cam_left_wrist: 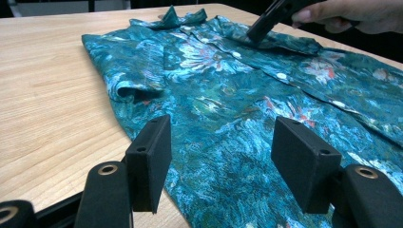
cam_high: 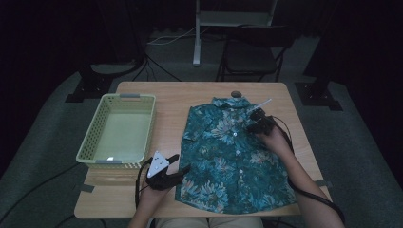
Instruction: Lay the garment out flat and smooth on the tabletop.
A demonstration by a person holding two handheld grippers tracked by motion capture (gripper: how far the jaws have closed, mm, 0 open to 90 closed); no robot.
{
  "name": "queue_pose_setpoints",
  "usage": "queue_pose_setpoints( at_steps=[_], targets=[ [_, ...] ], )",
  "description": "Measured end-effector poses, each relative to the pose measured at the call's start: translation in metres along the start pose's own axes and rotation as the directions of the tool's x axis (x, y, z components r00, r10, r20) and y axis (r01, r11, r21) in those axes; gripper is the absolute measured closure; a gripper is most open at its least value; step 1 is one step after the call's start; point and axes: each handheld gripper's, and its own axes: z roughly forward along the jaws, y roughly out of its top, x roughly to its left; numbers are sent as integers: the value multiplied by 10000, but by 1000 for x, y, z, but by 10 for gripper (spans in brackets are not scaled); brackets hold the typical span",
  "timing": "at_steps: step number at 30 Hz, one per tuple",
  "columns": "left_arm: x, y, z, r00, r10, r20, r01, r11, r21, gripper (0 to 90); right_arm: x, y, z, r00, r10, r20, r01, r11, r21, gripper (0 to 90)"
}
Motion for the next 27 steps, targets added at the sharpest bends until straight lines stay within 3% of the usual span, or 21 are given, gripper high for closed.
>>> queue_pose_setpoints(
  at_steps=[4,7,11,15,18,20,22,23,25,27],
  targets=[
    [-2,0,1,9999,128,-45,-128,9999,12,402,-24,-5,-14,9961,823,312,-808,9956,-471,869],
    [-2,0,0,9999,167,-13,-167,9999,-32,402,-42,-9,-25,9878,1363,759,-1292,9874,-918,869],
    [-1,0,1,9999,99,45,-99,9999,23,402,-66,-12,-34,9744,1639,1539,-1538,9852,-752,869],
    [-2,0,1,9999,120,29,-120,9999,34,402,-90,-18,-39,9494,2117,2320,-2011,9771,-688,869],
    [-2,0,1,9999,118,30,-118,9999,47,402,-104,-23,-37,9299,2098,3020,-2085,9773,-368,868],
    [-1,0,1,9999,94,46,-94,9999,66,402,-112,-26,-36,9122,2195,3460,-2261,9739,-217,867],
    [-1,0,1,10000,81,48,-81,9999,60,402,-122,-29,-38,8965,2579,3603,-2607,9645,-417,842],
    [-1,0,1,9999,89,56,-89,9999,62,402,-126,-32,-38,8905,2813,3576,-2805,9583,-552,742],
    [-1,0,1,9999,98,60,-98,9999,78,402,-134,-36,-38,8700,3470,3503,-3419,9364,-785,602],
    [-2,0,1,9999,118,43,-118,9999,68,402,-141,-42,-37,8615,4171,2895,-4057,9084,-1014,502]
  ],
)
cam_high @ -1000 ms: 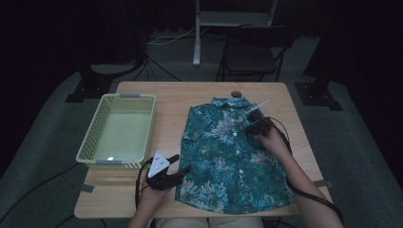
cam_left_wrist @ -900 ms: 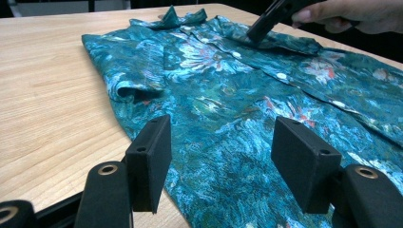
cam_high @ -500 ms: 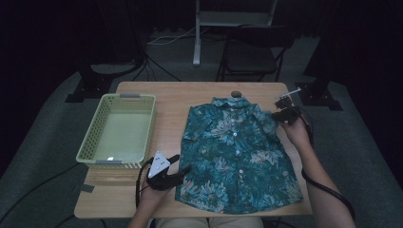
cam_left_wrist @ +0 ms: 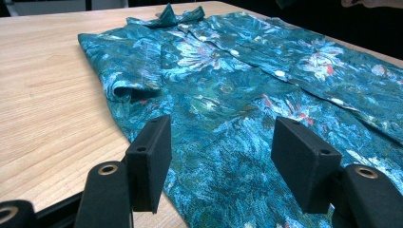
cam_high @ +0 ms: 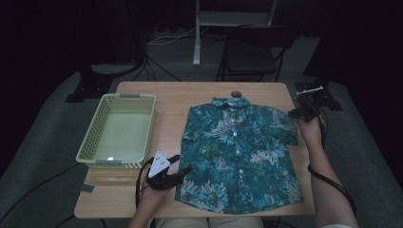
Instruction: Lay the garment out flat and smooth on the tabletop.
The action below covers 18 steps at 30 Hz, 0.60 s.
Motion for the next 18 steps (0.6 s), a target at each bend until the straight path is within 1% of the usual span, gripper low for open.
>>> queue_pose_setpoints(
  at_steps=[1,3,4,5,6,7,8,9,10,11,12,15,16,17,18],
  targets=[
    [0,0,0,10000,-8,6,8,10000,7,402,-3,-1,1,9990,335,-310,-336,9994,-10,474],
    [0,0,0,10000,-98,20,98,9999,27,402,-5,-5,4,9942,646,-864,-643,9979,70,423],
    [1,0,0,9999,-123,49,123,9999,44,402,-4,-7,5,9935,698,-905,-690,9976,115,358],
    [1,0,0,9998,-171,99,170,9998,88,402,-1,-9,6,9945,747,-740,-740,9972,117,330],
    [1,0,1,9997,-199,103,198,9998,101,402,3,-11,6,9957,645,-661,-641,9979,83,307],
    [1,0,1,9997,-207,112,206,9997,109,402,5,-12,6,9962,545,-678,-549,9985,-27,278],
    [1,0,1,9997,-209,131,207,9997,120,402,8,-13,5,9956,520,-778,-531,9985,-129,241],
    [1,0,1,9997,-212,130,211,9997,137,402,10,-15,4,9948,442,-917,-461,9988,-191,182],
    [1,0,1,9997,-234,120,232,9996,152,402,12,-16,3,9924,318,-1187,-353,9990,-270,158],
    [1,0,1,9995,-276,148,273,9995,178,402,15,-18,2,9914,266,-1282,-326,9985,-445,154],
    [1,0,1,9995,-279,116,277,9994,188,402,18,-20,1,9926,57,-1217,-120,9986,-510,134],
    [0,0,0,9998,-144,126,143,9999,74,401,25,-28,-6,9893,-258,-1435,100,9940,-1091,133],
    [-1,0,0,9999,-114,15,114,9999,110,353,27,-32,-8,9887,-326,-1465,139,9918,-1272,132],
    [-1,0,0,10000,-59,14,58,9999,137,301,29,-36,-10,9879,-370,-1507,151,9894,-1442,132],
    [-2,0,1,10000,-11,50,10,9998,215,301,31,-40,-13,9874,-368,-1538,115,9867,-1622,132]
  ],
)
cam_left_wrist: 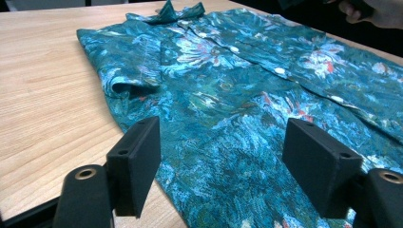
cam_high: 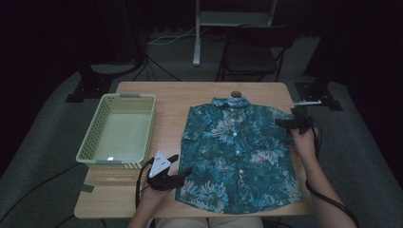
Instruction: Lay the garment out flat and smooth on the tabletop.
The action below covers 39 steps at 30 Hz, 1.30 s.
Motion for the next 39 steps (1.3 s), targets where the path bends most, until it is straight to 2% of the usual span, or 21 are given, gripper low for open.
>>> queue_pose_setpoints(
  at_steps=[3,5,7,8,9,11,14,17,19,21,23,27,31,32,33,35,36,39],
  targets=[
    [-3,1,2,9992,317,-248,-310,9991,283,301,3,-14,-10,9999,127,-3,-127,9983,-569,132],
    [-4,0,1,9986,469,-244,-464,9987,230,301,3,-26,-17,9994,316,-121,-326,9952,-926,132],
    [-3,0,-1,9991,374,-181,-374,9993,26,279,3,-37,-24,9990,390,-226,-414,9921,-1183,132],
    [-2,-1,-2,9995,264,-177,-266,9996,-62,233,3,-44,-27,9990,344,-296,-379,9910,-1280,132],
    [-1,-1,-3,9996,170,-241,-173,9998,-126,205,4,-49,-29,9990,284,-358,-326,9921,-1214,132],
    [1,-1,-4,9989,-111,-453,100,9997,-232,205,6,-61,-35,9985,259,-476,-316,9918,-1237,132],
    [2,-2,-4,9981,-267,-547,249,9991,-329,204,10,-78,-44,9978,120,-655,-208,9904,-1366,133],
    [2,-2,-4,9985,-286,-471,282,9996,-80,204,15,-89,-51,9972,-79,-739,-23,9906,-1369,133],
    [0,-1,-3,9977,-199,-654,209,9997,151,203,20,-100,-62,9957,-268,-884,121,9867,-1623,133],
    [1,-1,-1,9978,-227,-620,250,9990,373,119,24,-108,-69,9950,-402,-915,233,9836,-1786,133],
    [2,-1,-1,9979,-292,-580,318,9985,456,119,29,-116,-73,9918,-632,-1112,442,9853,-1652,133],
    [2,0,0,9974,-362,-621,399,9974,592,119,30,-131,-79,9921,-529,-1135,333,9852,-1683,133],
    [1,0,0,9988,-258,-410,282,9978,594,120,26,-145,-79,9920,-51,-1258,-163,9856,-1681,134],
    [1,-1,-1,9990,-279,-350,297,9982,518,120,25,-145,-81,9907,13,-1362,-264,9829,-1821,135],
    [1,-1,-1,9993,-287,-243,299,9983,499,120,25,-146,-84,9882,-24,-1533,-287,9793,-2005,138],
    [1,-1,-2,9992,-326,-223,336,9982,489,121,26,-147,-84,9880,-25,-1547,-288,9795,-1996,138],
    [2,-1,-2,9994,-343,-73,346,9981,500,121,27,-150,-85,9893,-12,-1459,-271,9811,-1918,139],
    [1,-1,-2,9995,-300,23,298,9981,538,123,32,-152,-84,9925,-175,-1209,-48,9833,-1821,140]
  ],
)
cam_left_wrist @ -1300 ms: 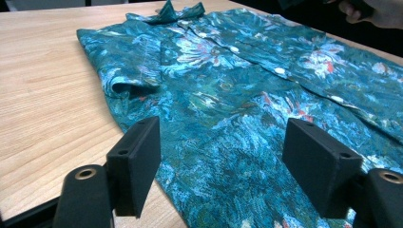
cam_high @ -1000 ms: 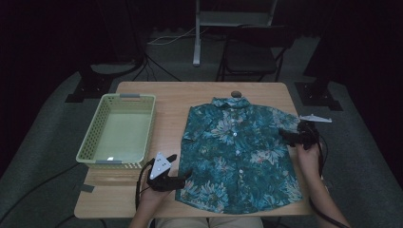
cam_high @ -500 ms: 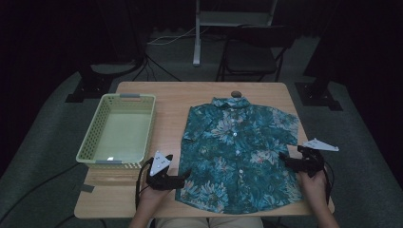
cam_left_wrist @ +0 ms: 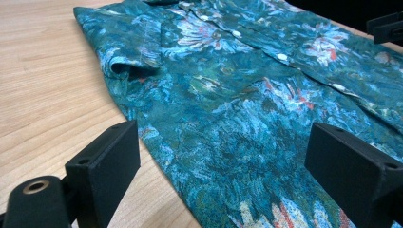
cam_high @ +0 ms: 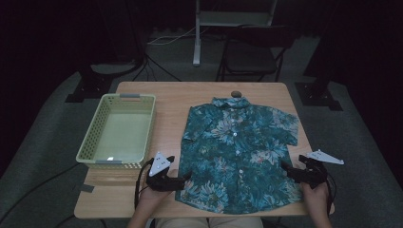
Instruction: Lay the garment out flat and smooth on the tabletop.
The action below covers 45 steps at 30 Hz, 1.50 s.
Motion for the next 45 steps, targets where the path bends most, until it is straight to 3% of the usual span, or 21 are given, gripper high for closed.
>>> queue_pose_setpoints(
  at_steps=[7,10,11,13,17,21,23,25,27,30,32,34,36,39,42,43,45],
  targets=[
    [1,10,6,9991,208,357,-207,9998,-22,124,1,0,1,9997,-144,-210,144,9999,-23,140],
    [2,49,21,9928,1150,334,-1136,9927,-395,166,2,0,1,9995,-206,-256,206,9998,5,140],
    [2,56,25,9913,1296,249,-1285,9908,-417,166,2,0,1,9993,-215,-294,216,9998,29,140],
    [1,76,36,9834,1815,40,-1813,9827,-375,166,2,-1,1,9993,-158,-349,159,9999,22,140],
    [5,111,67,9812,1923,-172,-1926,9811,-192,180,1,-1,2,9989,-168,-439,170,9998,60,141],
    [13,129,111,9729,2297,-253,-2278,9716,638,240,2,-1,2,9981,-298,-533,307,9994,155,141],
    [18,132,128,9733,2269,-347,-2224,9697,1006,257,2,-1,2,9981,-308,-541,316,9994,140,141],
    [26,133,147,9781,2042,-401,-1969,9704,1395,275,2,-1,2,9980,-255,-580,262,9996,115,141],
    [30,133,156,9795,1935,-561,-1827,9705,1574,351,1,-1,1,9978,-227,-628,233,9997,98,141],
    [38,131,170,9827,1691,-752,-1535,9719,1785,362,1,-1,1,9975,-253,-665,259,9996,85,141],
    [43,129,178,9833,1614,-842,-1403,9667,2141,364,1,-1,1,9974,-264,-670,271,9996,96,141],
    [44,127,183,9795,1717,-1053,-1421,9597,2425,372,1,-1,2,9973,-268,-690,275,9996,89,141],
    [46,124,188,9812,1617,-1055,-1293,9561,2630,434,1,-1,2,9971,-261,-719,268,9996,87,141],
    [47,117,196,9749,1914,-1142,-1468,9370,3169,448,1,-1,2,9971,-231,-728,238,9997,99,141],
    [48,114,199,9730,1964,-1208,-1456,9296,3386,484,1,-1,2,9971,-241,-720,249,9996,102,141],
    [50,113,199,9726,1921,-1309,-1365,9277,3474,534,1,-1,2,9971,-235,-721,244,9996,117,141],
    [54,112,199,9771,1626,-1372,-1078,9344,3394,556,1,-1,2,9972,-240,-715,250,9996,132,141]
  ],
)
